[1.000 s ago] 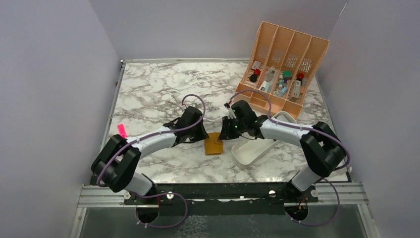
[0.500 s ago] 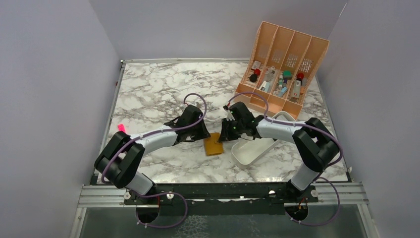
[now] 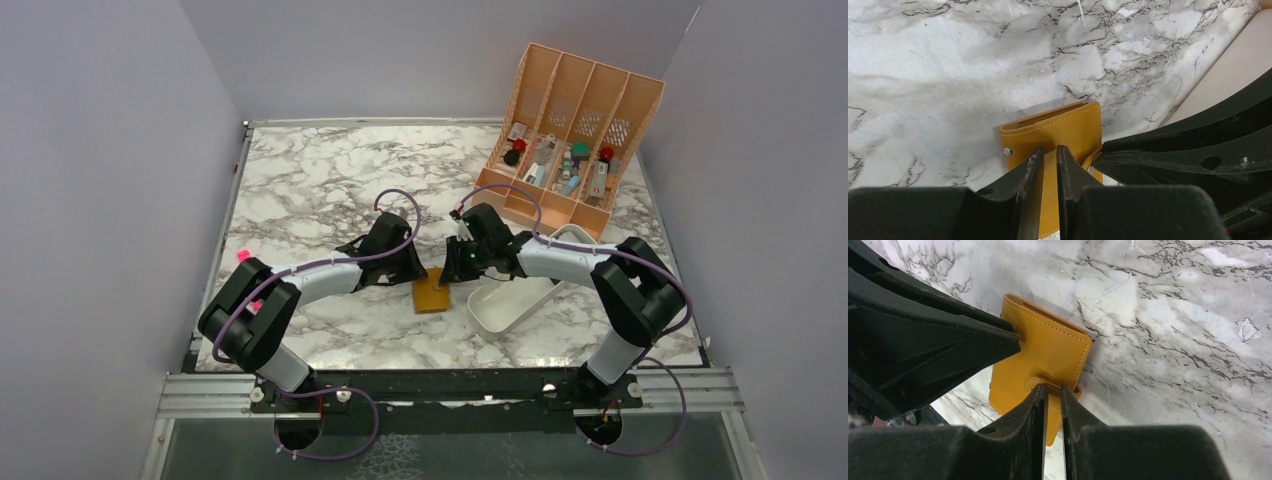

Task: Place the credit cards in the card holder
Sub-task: Close the card holder at the center of the board.

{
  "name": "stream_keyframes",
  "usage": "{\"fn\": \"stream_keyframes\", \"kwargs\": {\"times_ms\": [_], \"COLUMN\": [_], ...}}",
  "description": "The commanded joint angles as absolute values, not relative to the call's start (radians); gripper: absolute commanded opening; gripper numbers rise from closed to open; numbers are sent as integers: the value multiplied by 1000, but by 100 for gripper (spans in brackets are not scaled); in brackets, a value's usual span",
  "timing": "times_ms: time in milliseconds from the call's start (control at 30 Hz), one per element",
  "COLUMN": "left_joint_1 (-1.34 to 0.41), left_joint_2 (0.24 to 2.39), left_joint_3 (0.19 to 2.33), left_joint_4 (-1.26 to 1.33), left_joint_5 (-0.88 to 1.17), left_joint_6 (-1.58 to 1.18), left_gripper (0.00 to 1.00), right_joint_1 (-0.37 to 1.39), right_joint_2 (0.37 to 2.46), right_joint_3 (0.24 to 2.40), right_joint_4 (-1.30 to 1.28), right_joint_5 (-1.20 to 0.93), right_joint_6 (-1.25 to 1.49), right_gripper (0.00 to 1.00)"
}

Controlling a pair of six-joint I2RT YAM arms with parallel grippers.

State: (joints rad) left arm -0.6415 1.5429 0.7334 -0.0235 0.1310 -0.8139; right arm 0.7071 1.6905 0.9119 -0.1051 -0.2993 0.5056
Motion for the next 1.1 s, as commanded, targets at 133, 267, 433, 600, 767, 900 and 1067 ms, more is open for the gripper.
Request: {"fn": "stream_keyframes", "kwargs": {"times_ms": [133, 267, 433, 600, 767, 900, 1067], "left_joint_1": [-641, -641, -642, -641, -642, -641, -642], "left_joint_2": [1563, 1565, 1564, 1560, 1562, 1555, 1546], "left_joint_3": [728, 724, 723, 719, 716, 709, 698], "left_joint_4": [-14, -10, -8, -8, -6, -1, 14], "left_joint_5": [132, 132, 133, 132, 136, 141, 163], "left_joint_6": [-802, -805, -805, -805, -807, -815, -825], "left_gripper": [20, 19, 19, 19, 19, 19, 19], "right_joint_1": [721, 733, 750, 762, 775, 804, 841], "right_joint_2": [1701, 1705, 1719, 1736, 1764, 1791, 1853], "right_joint_3": [940, 935, 937, 939, 954, 974, 1009], "right_joint_4": [-80, -72, -69, -69, -98, -164, -252], "right_joint_5": [-323, -331, -330, -310, -261, -182, -93], "right_joint_6": [521, 526, 532, 532, 525, 511, 497], "right_gripper": [20, 20, 18, 17, 16, 16, 16]}}
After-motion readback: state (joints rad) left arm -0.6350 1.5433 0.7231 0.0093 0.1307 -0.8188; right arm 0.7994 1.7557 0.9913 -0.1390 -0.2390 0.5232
